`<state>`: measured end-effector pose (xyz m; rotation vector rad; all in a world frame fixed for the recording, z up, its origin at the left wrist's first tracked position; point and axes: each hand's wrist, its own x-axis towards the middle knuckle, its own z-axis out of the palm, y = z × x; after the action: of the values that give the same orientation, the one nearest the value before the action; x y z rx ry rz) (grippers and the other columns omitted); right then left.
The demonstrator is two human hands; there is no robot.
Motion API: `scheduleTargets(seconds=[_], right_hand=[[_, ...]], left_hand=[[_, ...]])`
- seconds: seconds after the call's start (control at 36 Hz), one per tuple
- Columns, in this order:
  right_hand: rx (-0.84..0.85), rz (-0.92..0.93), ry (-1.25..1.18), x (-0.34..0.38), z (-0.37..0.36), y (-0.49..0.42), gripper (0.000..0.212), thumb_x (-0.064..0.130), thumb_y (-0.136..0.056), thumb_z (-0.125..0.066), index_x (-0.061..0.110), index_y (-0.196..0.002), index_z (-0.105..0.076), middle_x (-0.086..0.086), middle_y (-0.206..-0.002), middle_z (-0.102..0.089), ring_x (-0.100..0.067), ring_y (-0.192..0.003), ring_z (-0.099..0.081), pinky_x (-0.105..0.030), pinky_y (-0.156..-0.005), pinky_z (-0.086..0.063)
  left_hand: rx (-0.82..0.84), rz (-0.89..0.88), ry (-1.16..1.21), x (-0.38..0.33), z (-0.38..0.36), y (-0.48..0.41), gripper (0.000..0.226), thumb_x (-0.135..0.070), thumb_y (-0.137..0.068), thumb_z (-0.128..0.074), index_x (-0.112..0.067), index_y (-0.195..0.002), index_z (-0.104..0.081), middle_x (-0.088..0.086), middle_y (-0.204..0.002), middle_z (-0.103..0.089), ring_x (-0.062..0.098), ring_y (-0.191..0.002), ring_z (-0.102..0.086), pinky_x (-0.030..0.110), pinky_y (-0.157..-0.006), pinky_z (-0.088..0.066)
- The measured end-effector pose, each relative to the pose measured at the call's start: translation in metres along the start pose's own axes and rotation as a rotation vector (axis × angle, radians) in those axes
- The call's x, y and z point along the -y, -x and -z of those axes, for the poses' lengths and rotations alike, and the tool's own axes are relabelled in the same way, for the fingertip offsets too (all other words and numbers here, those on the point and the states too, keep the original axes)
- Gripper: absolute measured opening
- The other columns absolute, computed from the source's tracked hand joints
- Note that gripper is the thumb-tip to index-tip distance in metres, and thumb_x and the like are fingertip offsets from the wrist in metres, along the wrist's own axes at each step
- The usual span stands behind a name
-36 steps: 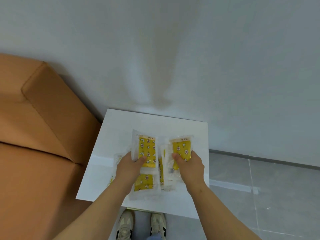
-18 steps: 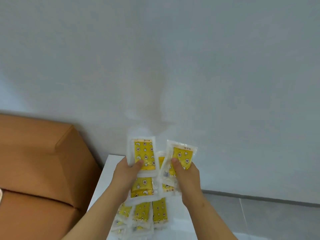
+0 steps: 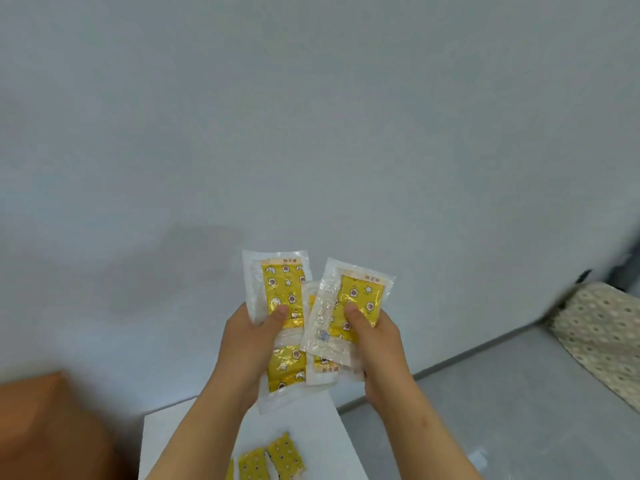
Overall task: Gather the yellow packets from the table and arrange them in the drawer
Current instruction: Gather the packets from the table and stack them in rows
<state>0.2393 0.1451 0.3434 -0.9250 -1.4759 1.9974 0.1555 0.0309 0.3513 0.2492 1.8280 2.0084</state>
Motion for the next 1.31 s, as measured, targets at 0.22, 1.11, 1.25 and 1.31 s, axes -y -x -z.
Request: scheduleTargets(seconds=[0.22, 1.11, 1.25, 1.31], right_hand=[[-0.242, 0.055, -0.077, -0.001, 0.046, 0.097, 0.012, 0.025, -0.092, -0.058, 0.017, -0.097, -0.064, -0.004, -0.092, -0.073, -0.025, -0.085, -0.070, -0.050, -0.084, -0.055], [-1.103, 0.212, -0.353, -0.030, 0.500, 0.562, 0.008, 0.013, -0.091, -0.056, 0.017, -0.095, -0.063, -0.002, -0.089, -0.071, -0.020, -0.081, -0.068, -0.032, -0.061, -0.055], [-1.191, 0.196, -0.380, -0.041, 0.560, 0.590, 0.007, 0.013, -0.091, -0.058, 0.015, -0.094, -0.063, -0.005, -0.088, -0.071, -0.024, -0.083, -0.069, -0.041, -0.072, -0.058], [-1.223, 0.184, -0.389, -0.042, 0.585, 0.595, 0.004, 0.014, -0.090, -0.059, 0.014, -0.092, -0.062, -0.007, -0.091, -0.070, -0.026, -0.086, -0.068, -0.043, -0.077, -0.057]], left_hand=[[0.209, 0.009, 0.019, -0.006, -0.022, 0.083, 0.010, -0.018, -0.090, -0.059, -0.027, -0.094, -0.061, 0.003, -0.093, -0.071, 0.025, -0.083, -0.068, 0.041, -0.071, -0.056], [1.071, 0.272, -0.081, 0.126, -0.322, 0.630, 0.013, -0.010, -0.090, -0.059, -0.018, -0.097, -0.065, 0.000, -0.085, -0.072, 0.013, -0.071, -0.069, 0.023, -0.050, -0.051], [1.158, 0.308, -0.144, 0.154, -0.369, 0.675, 0.017, -0.012, -0.091, -0.059, -0.015, -0.106, -0.065, 0.004, -0.092, -0.073, 0.020, -0.081, -0.070, 0.029, -0.059, -0.052], [1.184, 0.320, -0.157, 0.164, -0.390, 0.689, 0.016, -0.012, -0.090, -0.059, -0.015, -0.105, -0.065, 0.004, -0.092, -0.073, 0.022, -0.083, -0.069, 0.031, -0.063, -0.053]])
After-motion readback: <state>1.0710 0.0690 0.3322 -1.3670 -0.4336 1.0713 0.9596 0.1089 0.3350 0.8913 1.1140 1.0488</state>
